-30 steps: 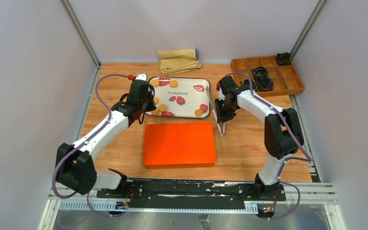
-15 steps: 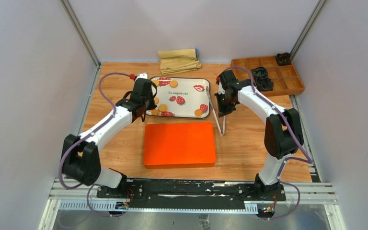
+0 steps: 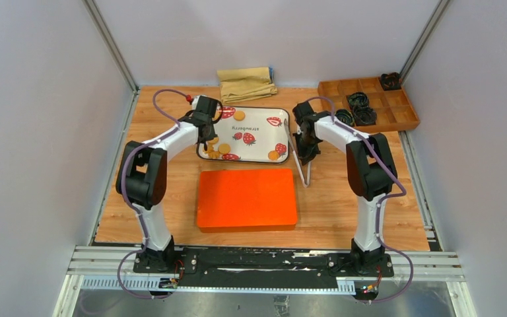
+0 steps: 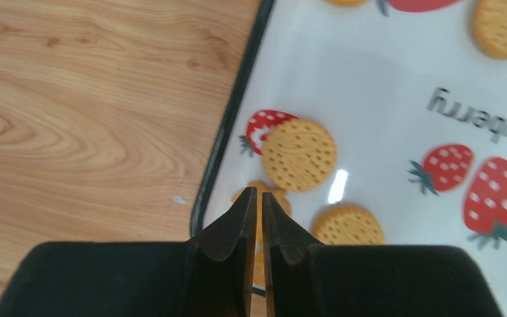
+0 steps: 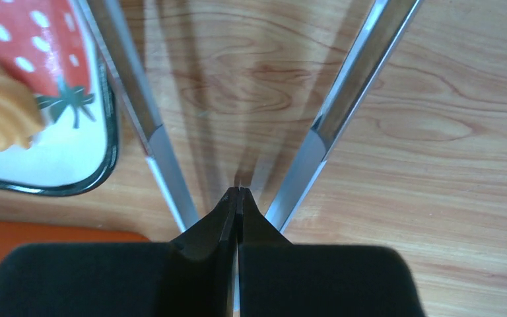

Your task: Pack the cookies

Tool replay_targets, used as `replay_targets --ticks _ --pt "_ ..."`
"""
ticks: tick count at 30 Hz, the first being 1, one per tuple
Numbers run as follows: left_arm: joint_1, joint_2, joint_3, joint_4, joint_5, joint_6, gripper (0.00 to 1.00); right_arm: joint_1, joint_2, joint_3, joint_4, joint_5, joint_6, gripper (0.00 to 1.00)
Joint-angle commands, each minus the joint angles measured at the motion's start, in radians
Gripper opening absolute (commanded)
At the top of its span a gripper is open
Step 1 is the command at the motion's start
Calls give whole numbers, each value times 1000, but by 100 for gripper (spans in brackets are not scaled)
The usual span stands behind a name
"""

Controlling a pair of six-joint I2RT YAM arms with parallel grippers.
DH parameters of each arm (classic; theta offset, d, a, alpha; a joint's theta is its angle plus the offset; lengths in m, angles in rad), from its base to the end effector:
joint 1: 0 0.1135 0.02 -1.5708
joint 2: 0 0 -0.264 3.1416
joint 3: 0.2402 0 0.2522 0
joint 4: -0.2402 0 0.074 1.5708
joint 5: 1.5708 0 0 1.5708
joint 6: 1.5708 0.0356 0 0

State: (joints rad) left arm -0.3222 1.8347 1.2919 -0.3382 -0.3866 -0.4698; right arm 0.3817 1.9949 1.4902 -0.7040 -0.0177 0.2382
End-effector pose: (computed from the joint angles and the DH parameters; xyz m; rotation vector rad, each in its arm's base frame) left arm 0.3815 -0.1132 0.2107 -0.3399 2.3443 0.0993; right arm 0.3811 0.1536 0.1857 -0.2050 2.7890 0.1797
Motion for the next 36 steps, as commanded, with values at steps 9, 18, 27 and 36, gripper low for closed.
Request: replay_targets --ticks 9,18,27,36 --pt "92 135 83 -53 -2 3 14 -54 24 -5 -22 105 59 0" --pt "91 59 -107 65 133 -39 13 -83 32 -52 -15 113 81 0" --pt "86 15 -201 39 132 -34 12 -107 32 -61 -13 108 86 0" --pt "74 -68 -322 46 138 -36 12 -121 2 -112 -23 144 125 0"
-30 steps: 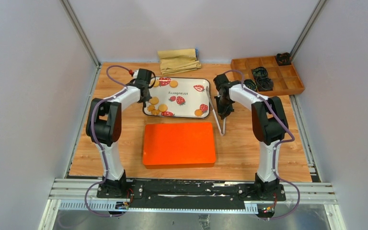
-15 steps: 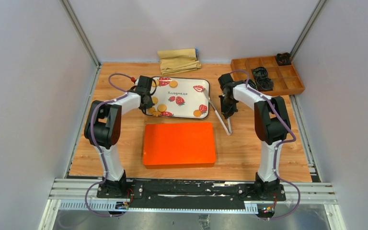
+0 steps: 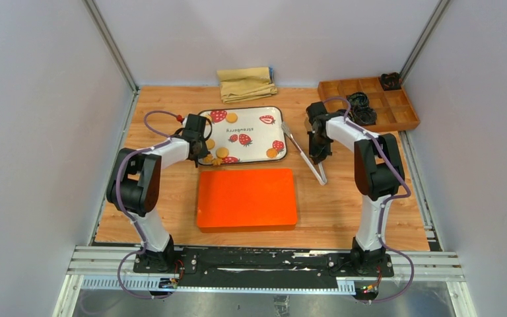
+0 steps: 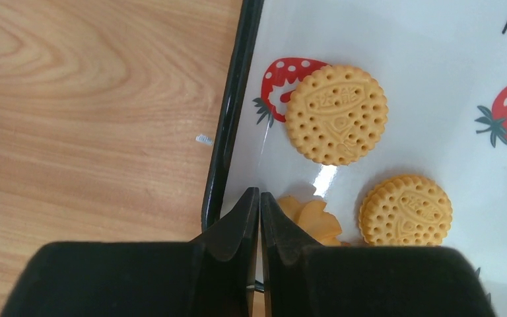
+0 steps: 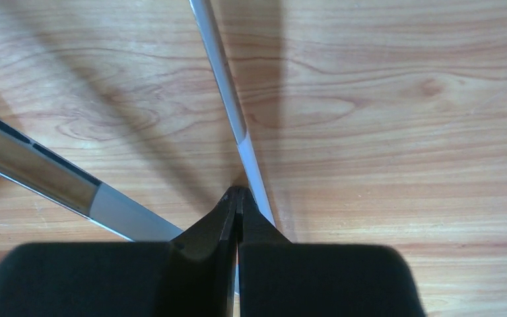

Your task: Pack the cookies

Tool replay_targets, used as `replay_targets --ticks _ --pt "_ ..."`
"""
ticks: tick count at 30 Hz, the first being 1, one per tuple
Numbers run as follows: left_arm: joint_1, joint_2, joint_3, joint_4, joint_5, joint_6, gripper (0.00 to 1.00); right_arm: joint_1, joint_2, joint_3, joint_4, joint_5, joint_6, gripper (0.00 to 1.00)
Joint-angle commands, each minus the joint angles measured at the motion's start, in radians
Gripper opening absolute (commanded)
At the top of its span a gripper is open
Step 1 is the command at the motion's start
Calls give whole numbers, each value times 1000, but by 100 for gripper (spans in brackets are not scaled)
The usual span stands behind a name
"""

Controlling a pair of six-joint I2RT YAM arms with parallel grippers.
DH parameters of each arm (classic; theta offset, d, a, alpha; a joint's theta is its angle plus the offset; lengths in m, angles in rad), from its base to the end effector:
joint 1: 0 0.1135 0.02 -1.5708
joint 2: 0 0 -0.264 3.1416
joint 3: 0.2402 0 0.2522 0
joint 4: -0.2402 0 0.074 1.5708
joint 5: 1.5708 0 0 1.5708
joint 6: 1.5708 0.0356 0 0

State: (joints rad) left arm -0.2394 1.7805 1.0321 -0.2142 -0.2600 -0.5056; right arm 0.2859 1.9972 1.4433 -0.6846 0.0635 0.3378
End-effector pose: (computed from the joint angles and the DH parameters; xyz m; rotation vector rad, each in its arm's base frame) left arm 0.3492 -0.0758 0.1600 -0.4308 2.4492 0.0188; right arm 0.3890 0.1120 0.1725 0.0877 2.8041 0.0595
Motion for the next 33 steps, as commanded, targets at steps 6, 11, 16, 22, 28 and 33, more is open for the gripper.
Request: replay_targets --ticks 6,11,16,22,28,33 --pt "-18 -37 -70 -80 11 5 12 -25 -19 -115 -14 39 29 0" --pt "-18 -39 -47 -86 14 15 12 -24 -36 -140 9 18 38 0" --pt "-20 -36 2 -105 14 18 11 -21 -59 -114 30 5 30 0" --pt "-26 -90 66 -104 -24 19 14 0 -135 -84 84 3 8 0" --pt "-26 -182 171 -104 -57 51 29 0 -178 -22 100 41 0 0" --pt "-26 -301 203 -61 -48 86 40 2 -188 30 97 63 -19 2"
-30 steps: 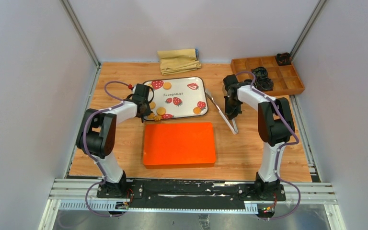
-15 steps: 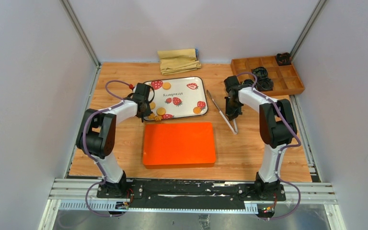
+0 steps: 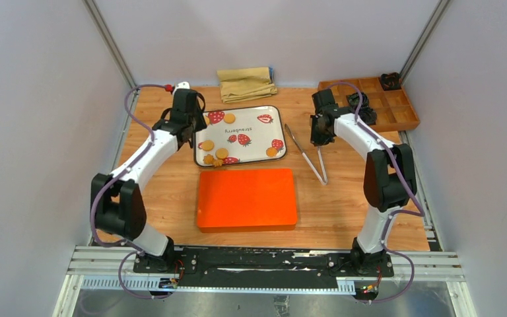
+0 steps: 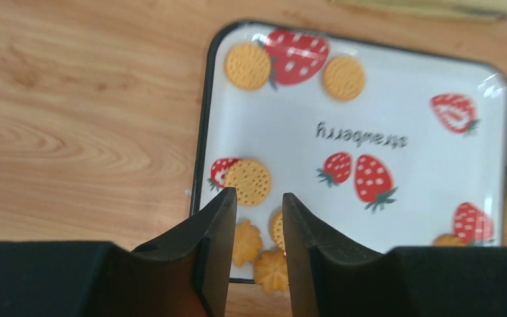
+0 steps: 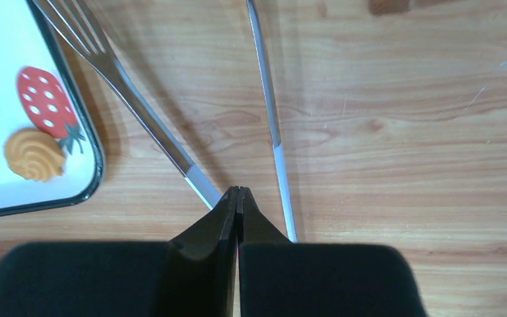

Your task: Pack the cookies

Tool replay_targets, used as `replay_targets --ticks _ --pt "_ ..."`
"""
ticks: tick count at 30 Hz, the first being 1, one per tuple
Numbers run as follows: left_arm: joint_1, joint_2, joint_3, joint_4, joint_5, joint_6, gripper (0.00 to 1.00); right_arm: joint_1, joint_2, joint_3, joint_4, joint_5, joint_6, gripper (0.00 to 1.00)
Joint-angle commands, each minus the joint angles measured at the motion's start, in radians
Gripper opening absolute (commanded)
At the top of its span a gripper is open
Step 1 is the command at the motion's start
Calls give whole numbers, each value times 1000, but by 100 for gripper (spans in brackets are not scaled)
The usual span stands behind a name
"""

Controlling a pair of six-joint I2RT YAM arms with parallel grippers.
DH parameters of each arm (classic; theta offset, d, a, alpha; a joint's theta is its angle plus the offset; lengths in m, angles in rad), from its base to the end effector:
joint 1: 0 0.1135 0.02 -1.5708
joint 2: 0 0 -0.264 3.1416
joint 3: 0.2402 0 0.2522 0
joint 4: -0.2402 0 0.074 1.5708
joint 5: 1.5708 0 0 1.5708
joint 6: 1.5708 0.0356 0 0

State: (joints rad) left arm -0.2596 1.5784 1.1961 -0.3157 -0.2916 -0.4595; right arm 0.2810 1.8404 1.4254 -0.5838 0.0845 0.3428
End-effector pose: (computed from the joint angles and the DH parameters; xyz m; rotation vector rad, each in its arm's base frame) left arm 0.3452 -0.0811 0.2723 -0.3743 2.2030 -0.0594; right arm 0.3832 0.1075 0.2321 0.1113 2.5669 0.1285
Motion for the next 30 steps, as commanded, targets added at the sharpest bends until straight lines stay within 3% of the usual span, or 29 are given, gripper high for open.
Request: replay_targets --ticks 1,7,12,15,18,23,30 --pt "-6 -123 46 41 -11 48 41 7 -36 52 -4 49 -29 2" --pt "-6 -269 66 57 82 99 53 8 -93 87 -7 117 -62 9" --pt "-9 -346 96 65 241 107 62 9 -171 110 3 108 -88 16" --pt "-46 -360 103 69 316 126 65 16 -223 104 24 78 -107 21" --pt "-110 -364 94 52 305 153 66 40 -270 86 47 45 -129 23" --pt "-180 -403 -38 92 325 135 66 105 -359 -19 82 46 -145 24" --pt "-317 -519 -313 93 228 136 69 157 -507 -200 111 44 -127 27"
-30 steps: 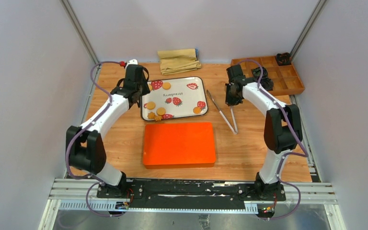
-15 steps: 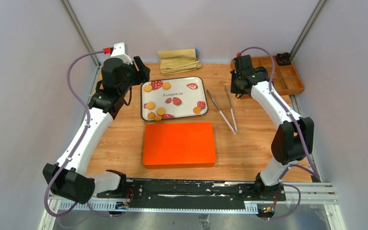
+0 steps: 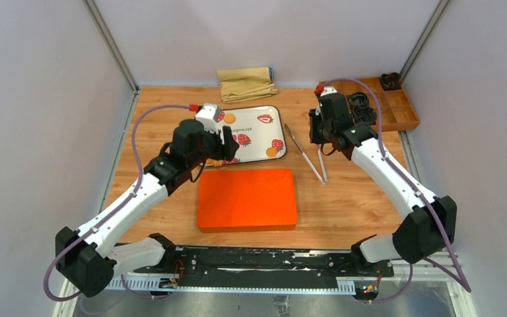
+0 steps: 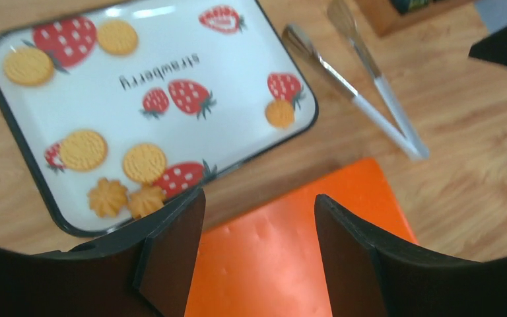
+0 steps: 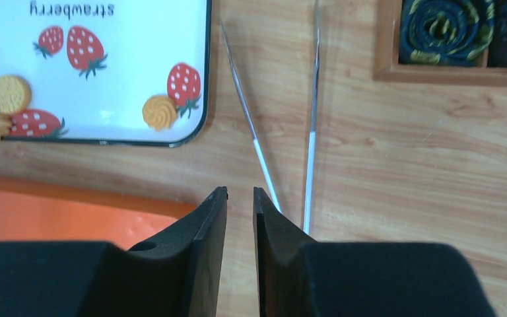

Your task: Pack the cookies

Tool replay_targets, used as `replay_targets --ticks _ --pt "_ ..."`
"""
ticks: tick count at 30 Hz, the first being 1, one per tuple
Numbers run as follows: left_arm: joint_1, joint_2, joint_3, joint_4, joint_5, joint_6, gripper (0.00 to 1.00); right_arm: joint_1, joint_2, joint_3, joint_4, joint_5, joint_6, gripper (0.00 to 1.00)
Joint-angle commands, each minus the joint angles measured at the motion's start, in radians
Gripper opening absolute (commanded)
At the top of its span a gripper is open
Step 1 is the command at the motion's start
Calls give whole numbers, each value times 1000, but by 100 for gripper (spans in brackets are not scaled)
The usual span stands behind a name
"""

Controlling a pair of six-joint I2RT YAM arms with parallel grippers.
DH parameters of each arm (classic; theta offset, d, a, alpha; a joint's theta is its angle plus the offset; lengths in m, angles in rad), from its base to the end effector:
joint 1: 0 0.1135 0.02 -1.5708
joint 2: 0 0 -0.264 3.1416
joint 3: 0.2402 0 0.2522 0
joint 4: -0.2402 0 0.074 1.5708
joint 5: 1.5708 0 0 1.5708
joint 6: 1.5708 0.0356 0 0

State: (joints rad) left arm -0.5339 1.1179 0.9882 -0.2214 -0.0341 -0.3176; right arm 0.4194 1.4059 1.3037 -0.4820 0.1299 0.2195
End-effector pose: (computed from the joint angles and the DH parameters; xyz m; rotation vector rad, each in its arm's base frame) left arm 0.2227 -0.1303 0.3410 0.1883 1.9500 -0.5348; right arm 0.2920 0.1251 0.3483 -0.1402 2.1539 0.2310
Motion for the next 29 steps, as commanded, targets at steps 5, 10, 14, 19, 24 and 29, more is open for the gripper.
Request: replay_targets --ticks 5,10,14,19,24,29 --pt "-73 -93 -218 67 10 -90 69 21 -163 -150 27 -14 9 41" --pt "-97 -95 -173 59 -26 -83 69 21 -235 -168 61 -45 49 45" --pt "-101 -138 -137 25 -75 -42 69 21 -268 -173 63 -85 70 45" --pt "-101 -187 -137 -10 -126 -26 70 22 -302 -193 64 -100 76 45" --pt "-101 -216 -154 -31 -134 -41 70 32 -325 -215 56 -50 65 43" --pt "-101 -206 -134 -57 -151 -32 70 33 -351 -224 37 -33 59 46"
